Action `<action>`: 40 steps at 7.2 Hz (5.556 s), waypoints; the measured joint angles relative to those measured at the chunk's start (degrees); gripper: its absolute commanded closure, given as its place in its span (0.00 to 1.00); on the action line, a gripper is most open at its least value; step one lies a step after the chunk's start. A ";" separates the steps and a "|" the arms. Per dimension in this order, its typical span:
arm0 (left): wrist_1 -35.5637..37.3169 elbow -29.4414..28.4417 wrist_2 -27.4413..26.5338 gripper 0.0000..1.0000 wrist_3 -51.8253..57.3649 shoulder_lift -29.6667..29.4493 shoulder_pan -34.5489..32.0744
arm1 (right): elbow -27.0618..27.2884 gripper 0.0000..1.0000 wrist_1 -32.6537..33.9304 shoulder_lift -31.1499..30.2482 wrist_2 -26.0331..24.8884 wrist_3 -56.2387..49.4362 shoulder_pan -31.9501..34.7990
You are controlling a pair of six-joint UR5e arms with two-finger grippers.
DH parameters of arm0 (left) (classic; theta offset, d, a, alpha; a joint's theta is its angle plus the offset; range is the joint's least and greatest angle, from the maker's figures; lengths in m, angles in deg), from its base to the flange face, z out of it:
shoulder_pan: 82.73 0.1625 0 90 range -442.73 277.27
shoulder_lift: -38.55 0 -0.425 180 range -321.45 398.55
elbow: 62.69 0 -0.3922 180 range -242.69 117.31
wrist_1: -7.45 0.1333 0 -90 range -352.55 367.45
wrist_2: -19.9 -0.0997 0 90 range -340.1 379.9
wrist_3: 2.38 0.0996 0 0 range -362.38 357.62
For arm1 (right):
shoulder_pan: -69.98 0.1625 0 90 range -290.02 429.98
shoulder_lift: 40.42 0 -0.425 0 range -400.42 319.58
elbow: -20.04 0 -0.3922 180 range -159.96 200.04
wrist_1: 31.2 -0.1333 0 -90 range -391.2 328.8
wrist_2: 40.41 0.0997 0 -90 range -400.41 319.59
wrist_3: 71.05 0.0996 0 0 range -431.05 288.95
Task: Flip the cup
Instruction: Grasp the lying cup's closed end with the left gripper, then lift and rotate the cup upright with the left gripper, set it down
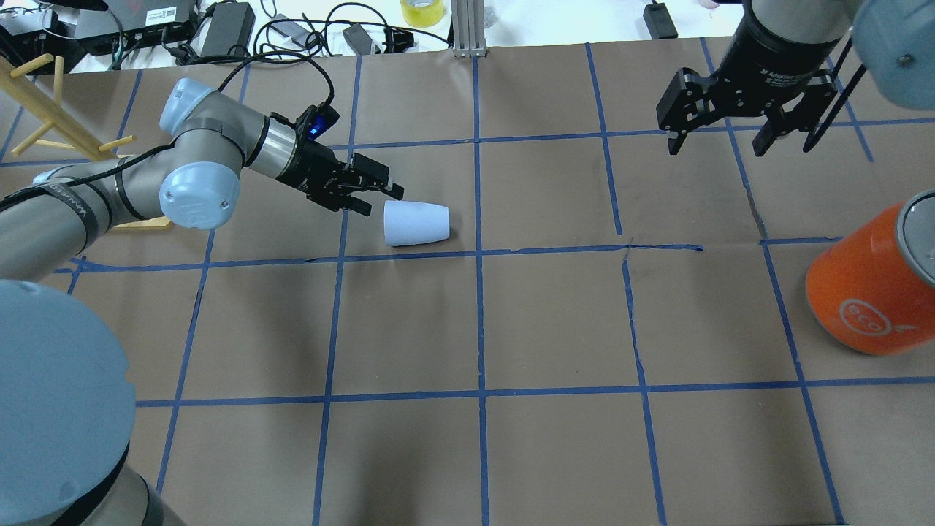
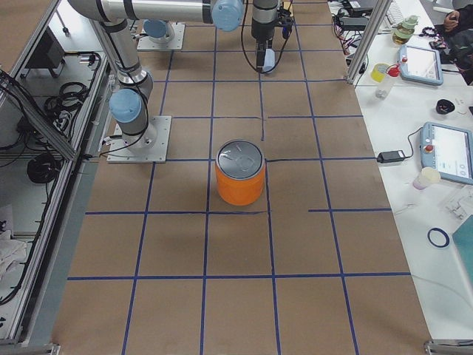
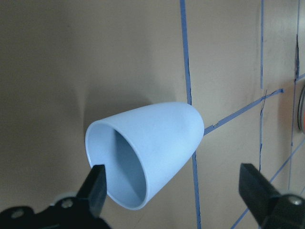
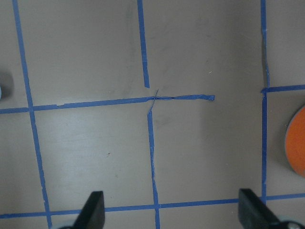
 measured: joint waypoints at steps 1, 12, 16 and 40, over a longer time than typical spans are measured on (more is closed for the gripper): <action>0.11 0.41 0.37 0.00 -0.22 -0.39 0.00 | 0.01 0.00 -0.16 -0.20 -0.16 -0.01 0.51; 0.25 1.42 12.59 1.00 -4.65 -2.57 -0.35 | 0.41 0.00 -0.63 -1.34 0.11 0.28 0.95; 0.45 0.68 8.60 1.00 -18.15 2.21 -1.16 | 0.71 0.00 -0.14 -1.29 0.00 0.64 0.92; 5.78 -8.94 -43.66 0.14 -10.06 3.90 -2.06 | 0.79 0.00 0.32 -1.16 0.01 0.28 0.91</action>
